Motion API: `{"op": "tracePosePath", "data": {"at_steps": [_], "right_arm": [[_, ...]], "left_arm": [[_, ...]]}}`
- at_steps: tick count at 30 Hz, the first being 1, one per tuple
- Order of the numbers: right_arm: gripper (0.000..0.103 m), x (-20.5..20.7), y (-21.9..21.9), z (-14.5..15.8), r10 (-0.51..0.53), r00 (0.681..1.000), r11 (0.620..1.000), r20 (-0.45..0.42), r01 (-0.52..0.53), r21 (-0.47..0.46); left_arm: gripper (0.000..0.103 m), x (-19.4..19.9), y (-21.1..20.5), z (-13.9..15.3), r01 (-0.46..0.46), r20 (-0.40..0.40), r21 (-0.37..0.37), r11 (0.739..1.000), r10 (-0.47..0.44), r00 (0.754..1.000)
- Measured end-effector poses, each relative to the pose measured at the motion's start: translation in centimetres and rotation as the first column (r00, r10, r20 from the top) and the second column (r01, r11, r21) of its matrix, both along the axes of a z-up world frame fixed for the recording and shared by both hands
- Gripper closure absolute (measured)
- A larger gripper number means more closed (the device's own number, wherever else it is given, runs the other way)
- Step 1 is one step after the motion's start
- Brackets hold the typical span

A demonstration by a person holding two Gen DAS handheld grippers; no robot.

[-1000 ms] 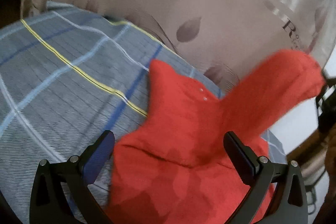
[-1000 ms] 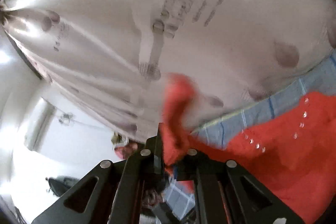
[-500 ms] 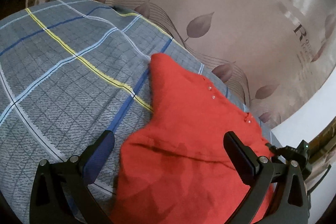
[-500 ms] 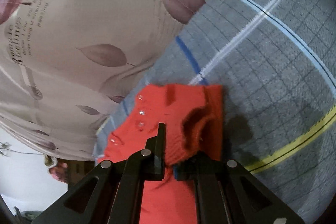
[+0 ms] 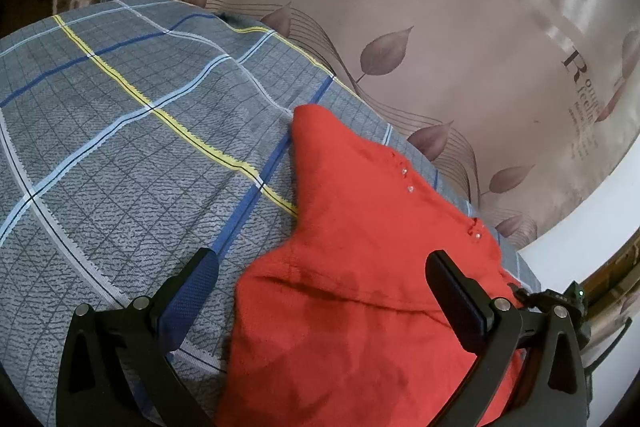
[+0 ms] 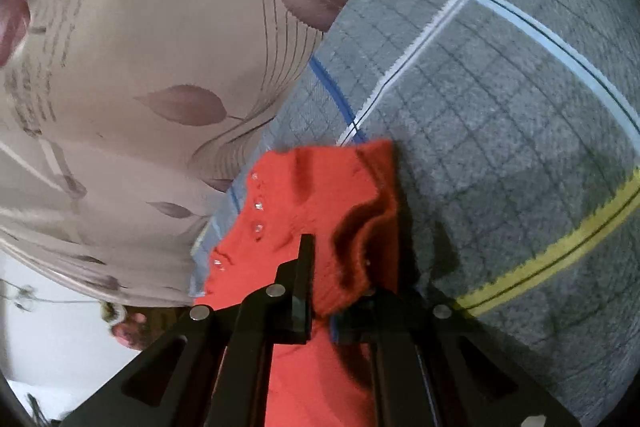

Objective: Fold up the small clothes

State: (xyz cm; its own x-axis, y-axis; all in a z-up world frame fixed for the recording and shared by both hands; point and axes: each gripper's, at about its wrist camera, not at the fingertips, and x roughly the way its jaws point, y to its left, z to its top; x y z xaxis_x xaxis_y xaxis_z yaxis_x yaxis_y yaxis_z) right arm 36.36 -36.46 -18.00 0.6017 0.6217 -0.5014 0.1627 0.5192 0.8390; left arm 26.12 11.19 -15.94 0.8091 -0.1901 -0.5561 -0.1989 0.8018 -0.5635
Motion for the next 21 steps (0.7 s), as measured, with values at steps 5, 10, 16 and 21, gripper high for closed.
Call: {"op": "tracePosePath", "data": {"at_steps": [5,10,16,21], "right_arm": [[0.079,-1.7,-2.4,0.1,-0.082,0.995,0.992,0.060,0.076,0.098],[0.084,-1.7,-2.1,0.6,-0.077,0.994,0.997,0.076,0.075,0.021],[0.096,-1.0,0.1,0.0,-0.040,0.997,0.999,0.070,0.039,0.020],[0.096,-0.3,1.1,0.0,-0.028,0.998,0.999,0.060,0.029,-0.023]], "left_arm": [[0.000,0.0,0.0,0.0,-0.007,-0.003,0.005,1.000,0.008,1.000],[0.000,0.0,0.2,-0.1,-0.032,-0.007,0.014,0.999,0.032,0.999],[0.000,-0.2,0.6,-0.2,-0.058,0.001,0.004,0.998,0.058,0.998],[0.000,-0.9,1.5,-0.2,-0.076,0.029,-0.029,0.997,0.076,0.997]]}}
